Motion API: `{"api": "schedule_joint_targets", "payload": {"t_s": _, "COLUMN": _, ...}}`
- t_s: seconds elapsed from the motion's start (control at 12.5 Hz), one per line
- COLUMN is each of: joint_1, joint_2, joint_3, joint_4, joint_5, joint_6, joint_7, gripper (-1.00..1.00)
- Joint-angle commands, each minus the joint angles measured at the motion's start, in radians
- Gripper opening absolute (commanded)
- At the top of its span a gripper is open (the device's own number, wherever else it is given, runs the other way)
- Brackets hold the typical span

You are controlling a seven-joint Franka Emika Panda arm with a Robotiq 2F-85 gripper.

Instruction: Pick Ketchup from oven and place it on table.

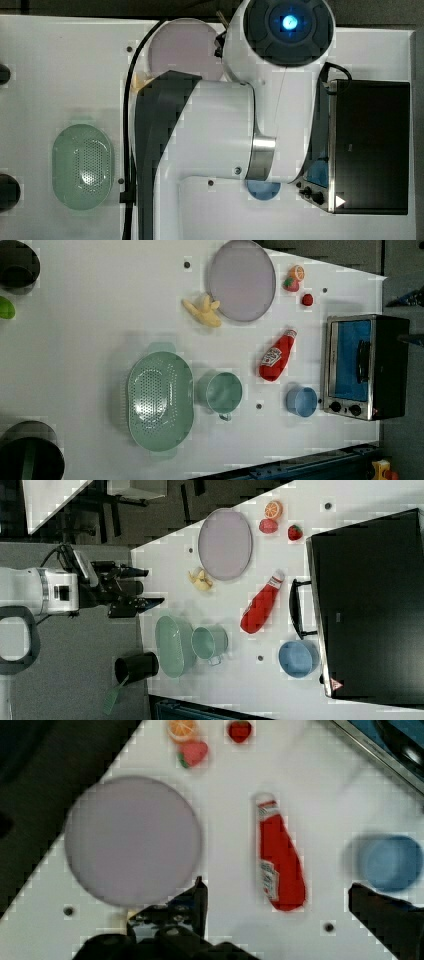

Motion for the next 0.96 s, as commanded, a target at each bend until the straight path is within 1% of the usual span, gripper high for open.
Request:
{"api": "schedule_joint_targets", "payload": {"t_s": 0.08, "joint_1": 0.011, "joint_2": -0.007, "joint_3": -0.002, "joint_4": 0.042, "joint_5": 0.001, "joint_6": -0.101, "joint_7": 0.028, "gripper": 1.0}}
{"api": "schedule_joint_targets", "payload": {"t_s": 0.96, "joint_1": 0.012, "joint_2": -0.001, "joint_3": 0.002, "joint_4": 0.038, "joint_5": 0.001, "joint_6": -0.101, "joint_7": 0.028, "gripper": 1.0}}
